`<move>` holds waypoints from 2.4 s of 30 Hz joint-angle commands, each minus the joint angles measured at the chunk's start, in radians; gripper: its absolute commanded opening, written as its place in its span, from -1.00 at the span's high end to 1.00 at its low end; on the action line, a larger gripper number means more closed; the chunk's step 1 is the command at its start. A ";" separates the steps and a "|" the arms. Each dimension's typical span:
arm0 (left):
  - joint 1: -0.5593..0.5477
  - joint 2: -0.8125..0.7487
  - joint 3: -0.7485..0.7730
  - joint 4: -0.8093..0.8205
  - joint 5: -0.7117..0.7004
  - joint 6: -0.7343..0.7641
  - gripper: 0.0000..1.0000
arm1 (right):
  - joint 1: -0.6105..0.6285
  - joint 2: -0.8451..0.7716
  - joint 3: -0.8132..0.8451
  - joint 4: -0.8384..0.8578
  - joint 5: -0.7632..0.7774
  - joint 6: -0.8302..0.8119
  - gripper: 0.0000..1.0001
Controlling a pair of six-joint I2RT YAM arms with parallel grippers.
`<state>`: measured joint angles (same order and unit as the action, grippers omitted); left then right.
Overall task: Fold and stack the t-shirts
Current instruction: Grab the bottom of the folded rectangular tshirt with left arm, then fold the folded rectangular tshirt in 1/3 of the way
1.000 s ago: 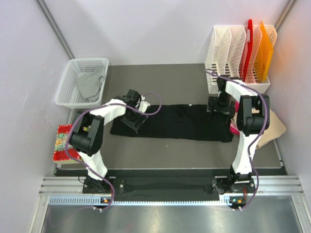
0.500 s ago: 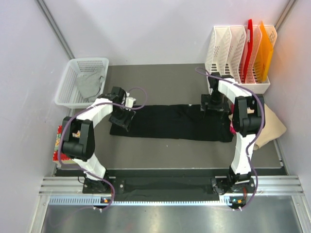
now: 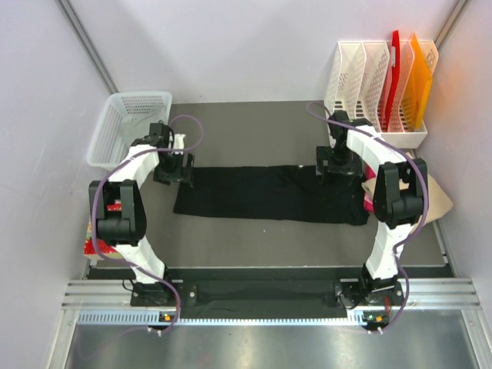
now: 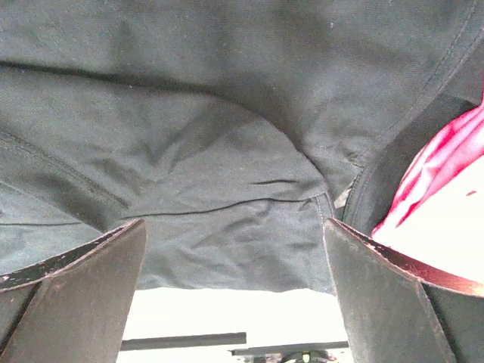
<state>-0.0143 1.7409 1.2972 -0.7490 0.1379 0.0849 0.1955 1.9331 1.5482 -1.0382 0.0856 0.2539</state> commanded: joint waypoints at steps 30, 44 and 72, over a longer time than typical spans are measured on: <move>-0.058 0.233 -0.050 0.039 0.111 -0.037 0.42 | 0.053 -0.100 0.009 0.007 -0.021 -0.004 -0.99; 0.085 0.071 -0.009 -0.085 -0.020 0.044 1.00 | 0.059 -0.109 0.015 0.010 -0.043 -0.007 -1.00; -0.343 0.138 0.395 -0.411 0.077 0.029 1.00 | 0.079 -0.184 -0.031 0.027 -0.069 -0.004 -1.00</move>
<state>-0.2890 1.8454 1.6432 -1.1038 0.1730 0.1543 0.2615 1.8149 1.5249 -1.0328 0.0204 0.2539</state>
